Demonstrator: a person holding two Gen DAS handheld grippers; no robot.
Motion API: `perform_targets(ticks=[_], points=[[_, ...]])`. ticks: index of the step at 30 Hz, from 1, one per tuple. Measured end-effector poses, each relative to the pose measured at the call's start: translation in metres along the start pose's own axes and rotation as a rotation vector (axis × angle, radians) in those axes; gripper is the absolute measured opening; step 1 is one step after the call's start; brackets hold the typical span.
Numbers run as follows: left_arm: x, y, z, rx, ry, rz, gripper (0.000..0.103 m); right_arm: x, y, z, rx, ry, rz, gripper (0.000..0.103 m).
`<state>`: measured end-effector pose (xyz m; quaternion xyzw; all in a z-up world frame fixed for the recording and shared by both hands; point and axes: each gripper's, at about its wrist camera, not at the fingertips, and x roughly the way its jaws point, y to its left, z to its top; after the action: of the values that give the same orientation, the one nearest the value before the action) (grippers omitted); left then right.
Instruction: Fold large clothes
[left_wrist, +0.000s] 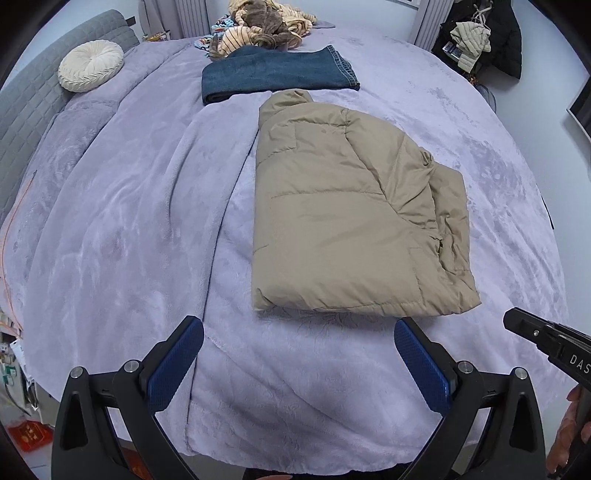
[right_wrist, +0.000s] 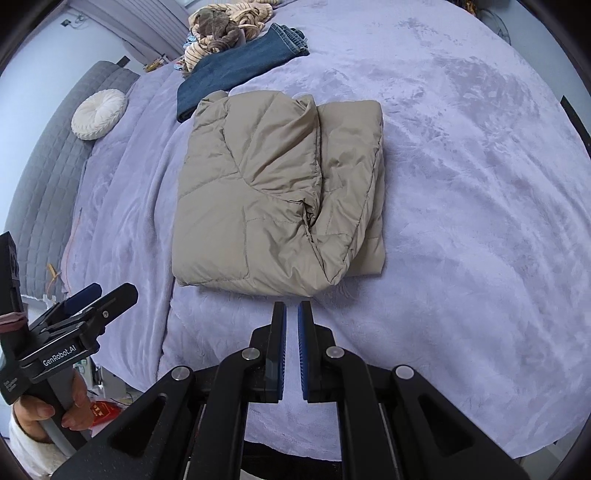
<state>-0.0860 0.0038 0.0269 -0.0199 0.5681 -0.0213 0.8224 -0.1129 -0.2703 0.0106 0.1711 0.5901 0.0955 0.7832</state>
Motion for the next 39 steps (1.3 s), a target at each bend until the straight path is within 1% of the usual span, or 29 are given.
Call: perform_targets(ticks=[3, 4, 5, 6, 7, 8, 10, 14, 16, 18, 19, 22, 26, 28, 34, 39], points=[[-0.019, -0.001, -0.006, -0.005, -0.041, 0.024, 0.103, -0.018, 0.003, -0.003, -0.013, -0.051, -0.017, 0.007], [-0.025, -0.002, -0.007, -0.005, -0.052, 0.033, 0.103, -0.023, 0.004, -0.004, -0.019, -0.067, -0.022, 0.009], [-0.031, -0.002, -0.010, -0.008, -0.063, 0.039, 0.103, -0.030, 0.006, -0.005, -0.027, -0.084, -0.026, 0.014], [-0.037, -0.002, -0.012, -0.010, -0.074, 0.041, 0.103, -0.035, 0.008, -0.006, -0.032, -0.096, -0.028, 0.038], [-0.043, -0.002, -0.014, -0.012, -0.084, 0.041, 0.103, -0.041, 0.010, -0.007, -0.041, -0.109, -0.032, 0.067], [-0.047, -0.001, -0.016, -0.015, -0.092, 0.042, 0.103, -0.046, 0.013, -0.009, -0.049, -0.125, -0.037, 0.073], [-0.055, -0.001, -0.018, -0.017, -0.109, 0.040, 0.103, -0.057, 0.020, -0.012, -0.082, -0.159, -0.048, 0.073], [-0.067, -0.001, -0.017, -0.002, -0.137, 0.039, 0.103, -0.067, 0.030, -0.016, -0.101, -0.179, -0.066, 0.074], [-0.073, 0.001, -0.016, 0.006, -0.153, 0.040, 0.103, -0.071, 0.036, -0.017, -0.113, -0.197, -0.091, 0.082], [-0.078, 0.005, -0.014, 0.012, -0.171, 0.043, 0.103, -0.073, 0.041, -0.017, -0.114, -0.218, -0.104, 0.083], [-0.080, 0.008, -0.012, 0.016, -0.176, 0.042, 0.103, -0.074, 0.044, -0.016, -0.113, -0.228, -0.111, 0.086], [-0.084, 0.017, -0.007, 0.023, -0.184, 0.039, 0.103, -0.077, 0.053, -0.015, -0.105, -0.265, -0.139, 0.088], [-0.087, 0.028, 0.000, 0.023, -0.192, 0.039, 0.103, -0.078, 0.068, -0.013, -0.113, -0.288, -0.180, 0.090], [-0.089, 0.032, 0.003, 0.025, -0.197, 0.039, 0.103, -0.079, 0.074, -0.011, -0.113, -0.298, -0.199, 0.090], [-0.091, 0.041, 0.008, 0.016, -0.204, 0.034, 0.103, -0.079, 0.086, -0.008, -0.095, -0.299, -0.210, 0.090], [-0.090, 0.047, 0.011, 0.002, -0.201, 0.030, 0.103, -0.079, 0.088, -0.005, -0.087, -0.291, -0.214, 0.090]])
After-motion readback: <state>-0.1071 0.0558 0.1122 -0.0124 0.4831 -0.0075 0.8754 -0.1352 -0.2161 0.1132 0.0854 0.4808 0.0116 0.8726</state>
